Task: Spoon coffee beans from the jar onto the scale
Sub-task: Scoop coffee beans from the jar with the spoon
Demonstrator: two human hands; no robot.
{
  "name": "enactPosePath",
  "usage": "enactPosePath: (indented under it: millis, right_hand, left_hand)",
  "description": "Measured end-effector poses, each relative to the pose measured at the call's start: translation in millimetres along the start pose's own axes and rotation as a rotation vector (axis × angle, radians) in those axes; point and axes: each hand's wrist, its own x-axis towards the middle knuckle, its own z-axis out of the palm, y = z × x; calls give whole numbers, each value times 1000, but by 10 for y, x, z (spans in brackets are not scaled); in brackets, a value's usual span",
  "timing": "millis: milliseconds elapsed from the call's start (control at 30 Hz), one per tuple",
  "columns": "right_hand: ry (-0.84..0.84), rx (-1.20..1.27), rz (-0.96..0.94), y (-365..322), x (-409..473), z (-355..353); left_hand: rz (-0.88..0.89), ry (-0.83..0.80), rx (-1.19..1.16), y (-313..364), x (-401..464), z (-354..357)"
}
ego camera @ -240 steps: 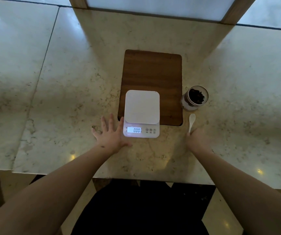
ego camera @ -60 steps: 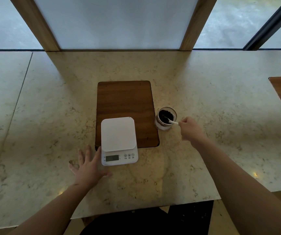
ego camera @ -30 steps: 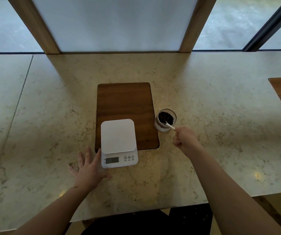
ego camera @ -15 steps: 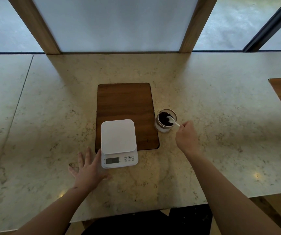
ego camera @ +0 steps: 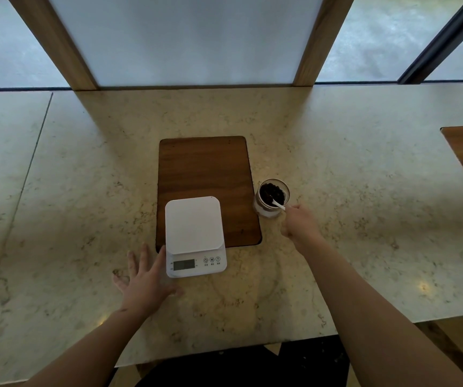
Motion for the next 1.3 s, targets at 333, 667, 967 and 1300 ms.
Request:
enactPosePath:
  millis: [333, 667, 967, 1300]
  right_hand:
    - [-51, 149, 79, 34, 19, -22]
    - [-73, 267, 159, 65, 16, -71]
    - [-57, 255, 138, 99, 42, -83]
    - [-29, 254, 67, 55, 12, -128]
  left_hand:
    - [-4, 3, 14, 9, -4, -21]
    - [-2, -3, 14, -17, 17, -4]
    - [-7, -4, 17, -23, 25, 16]
    - [0, 5, 11, -29, 23, 11]
